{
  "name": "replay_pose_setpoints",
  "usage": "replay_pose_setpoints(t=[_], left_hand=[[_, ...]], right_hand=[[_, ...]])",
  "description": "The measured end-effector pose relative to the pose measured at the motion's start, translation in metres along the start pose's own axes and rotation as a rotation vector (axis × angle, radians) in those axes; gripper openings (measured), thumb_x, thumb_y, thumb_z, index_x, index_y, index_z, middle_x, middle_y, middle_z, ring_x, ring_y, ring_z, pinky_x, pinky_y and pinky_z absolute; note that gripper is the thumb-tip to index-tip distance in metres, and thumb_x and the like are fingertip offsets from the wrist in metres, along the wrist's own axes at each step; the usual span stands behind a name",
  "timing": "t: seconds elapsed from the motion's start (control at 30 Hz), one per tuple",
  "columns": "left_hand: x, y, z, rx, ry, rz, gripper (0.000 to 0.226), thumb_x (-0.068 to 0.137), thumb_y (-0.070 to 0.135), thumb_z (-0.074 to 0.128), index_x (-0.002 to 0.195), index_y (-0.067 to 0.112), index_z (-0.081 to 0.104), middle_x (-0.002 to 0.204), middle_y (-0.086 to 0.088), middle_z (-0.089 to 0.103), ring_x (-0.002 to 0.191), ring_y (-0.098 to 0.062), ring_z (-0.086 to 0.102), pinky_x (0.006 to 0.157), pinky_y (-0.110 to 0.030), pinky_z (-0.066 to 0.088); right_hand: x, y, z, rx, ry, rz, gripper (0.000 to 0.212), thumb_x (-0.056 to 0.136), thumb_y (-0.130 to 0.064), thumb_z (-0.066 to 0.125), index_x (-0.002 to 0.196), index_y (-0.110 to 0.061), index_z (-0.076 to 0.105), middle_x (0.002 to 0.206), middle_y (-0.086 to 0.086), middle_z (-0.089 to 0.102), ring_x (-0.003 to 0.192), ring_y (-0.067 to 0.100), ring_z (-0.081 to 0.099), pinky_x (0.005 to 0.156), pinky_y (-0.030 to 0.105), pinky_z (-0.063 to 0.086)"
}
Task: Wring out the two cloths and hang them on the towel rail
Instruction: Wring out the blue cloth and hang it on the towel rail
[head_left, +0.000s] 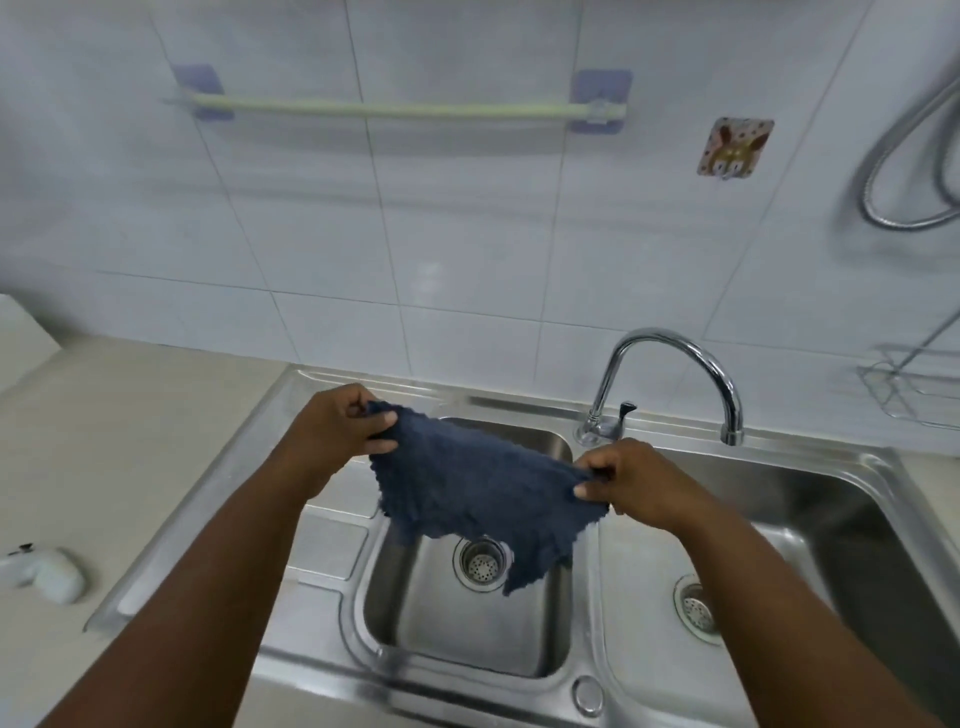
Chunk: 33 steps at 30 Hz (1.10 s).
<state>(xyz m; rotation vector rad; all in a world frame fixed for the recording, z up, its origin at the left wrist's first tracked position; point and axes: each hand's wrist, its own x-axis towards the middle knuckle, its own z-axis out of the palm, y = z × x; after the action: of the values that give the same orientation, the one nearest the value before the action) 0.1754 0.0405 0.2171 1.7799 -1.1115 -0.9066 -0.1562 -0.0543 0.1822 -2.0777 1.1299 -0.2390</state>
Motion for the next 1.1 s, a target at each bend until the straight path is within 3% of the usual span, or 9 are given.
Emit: replay_pose_setpoints(t=[0.13,0.3,0.4,0.47,0.6,0.77,0.9,0.97,1.1], left_hand=[[0.007,0.016,-0.015,-0.117,0.094,0.076,0.008,0.089,0.009,0.067,0.094,0.004,0.064,0.086,-0.009,0.069,0.09,-0.027,0.067,0.082,-0.033,0.059],[-0.012,0.049,-0.033,-0.121,0.457,0.722,0.01,0.089,0.031,0.066,0.097,0.037,0.068,0.092,0.019,0.073,0.088,-0.002,0.068,0.078,-0.009,0.051],[-0.022,-0.005,-0.014,0.186,0.155,0.489,0.013,0.086,0.022,0.07,0.088,0.035,0.068,0.087,0.008,0.074,0.077,-0.001,0.065,0.078,-0.017,0.051],[-0.027,-0.054,-0.001,0.395,-0.216,0.143,0.006,0.086,0.017,0.07,0.081,0.019,0.071,0.085,-0.006,0.073,0.078,-0.015,0.068,0.081,-0.036,0.056],[-0.016,-0.072,-0.004,0.132,-0.225,-0.071,0.006,0.092,0.017,0.064,0.094,0.014,0.068,0.1,-0.011,0.072,0.09,-0.023,0.071,0.088,-0.038,0.059],[0.003,0.003,-0.025,-0.268,-0.012,0.136,0.017,0.094,0.011,0.059,0.093,0.022,0.072,0.098,-0.002,0.075,0.1,-0.023,0.07,0.085,-0.025,0.057],[-0.012,0.028,-0.042,-0.109,0.428,0.704,0.017,0.093,0.025,0.06,0.104,0.028,0.072,0.097,0.017,0.074,0.094,-0.001,0.068,0.084,-0.011,0.05],[-0.015,0.005,-0.031,0.065,0.348,0.639,0.017,0.093,0.02,0.062,0.099,0.032,0.073,0.091,0.017,0.073,0.084,0.002,0.067,0.078,-0.015,0.052],[-0.012,-0.059,-0.017,0.189,-0.24,-0.067,0.013,0.093,0.013,0.061,0.086,0.017,0.072,0.092,-0.012,0.074,0.081,-0.019,0.072,0.074,-0.03,0.06]], right_hand=[[0.013,-0.039,-0.018,0.032,0.391,0.041,0.017,0.087,-0.005,0.069,0.099,-0.015,0.078,0.087,-0.004,0.073,0.078,0.01,0.067,0.074,0.016,0.05],[-0.005,-0.076,-0.034,-0.116,1.112,-0.483,0.016,0.095,-0.022,0.06,0.104,-0.027,0.073,0.107,-0.022,0.065,0.102,-0.005,0.058,0.092,0.008,0.041],[-0.017,-0.049,-0.003,-0.255,0.376,-0.205,0.021,0.09,-0.03,0.054,0.078,-0.041,0.068,0.09,-0.024,0.065,0.091,-0.011,0.059,0.078,0.005,0.04],[-0.023,-0.014,0.025,-0.39,-0.065,0.082,0.018,0.09,-0.02,0.061,0.081,-0.032,0.071,0.089,-0.005,0.071,0.085,0.013,0.069,0.072,0.022,0.049],[-0.017,0.0,0.038,0.235,0.183,0.392,0.018,0.094,-0.008,0.056,0.089,-0.018,0.07,0.07,0.009,0.073,0.057,0.029,0.073,0.042,0.025,0.051],[0.001,-0.05,0.006,0.578,0.619,0.161,0.021,0.094,-0.005,0.055,0.092,-0.015,0.073,0.086,0.018,0.075,0.071,0.025,0.074,0.069,0.034,0.062],[-0.015,-0.084,-0.017,0.03,0.996,-0.311,0.017,0.093,-0.024,0.06,0.106,-0.026,0.072,0.107,-0.019,0.072,0.102,0.0,0.066,0.092,0.013,0.047],[-0.02,-0.075,-0.006,-0.195,0.813,-0.24,0.016,0.093,-0.017,0.061,0.094,-0.029,0.073,0.096,-0.013,0.072,0.094,0.0,0.066,0.081,0.005,0.042],[-0.024,-0.042,0.028,-0.2,0.128,0.278,0.019,0.088,-0.008,0.066,0.077,-0.02,0.074,0.075,0.001,0.07,0.074,0.019,0.071,0.063,0.019,0.049]])
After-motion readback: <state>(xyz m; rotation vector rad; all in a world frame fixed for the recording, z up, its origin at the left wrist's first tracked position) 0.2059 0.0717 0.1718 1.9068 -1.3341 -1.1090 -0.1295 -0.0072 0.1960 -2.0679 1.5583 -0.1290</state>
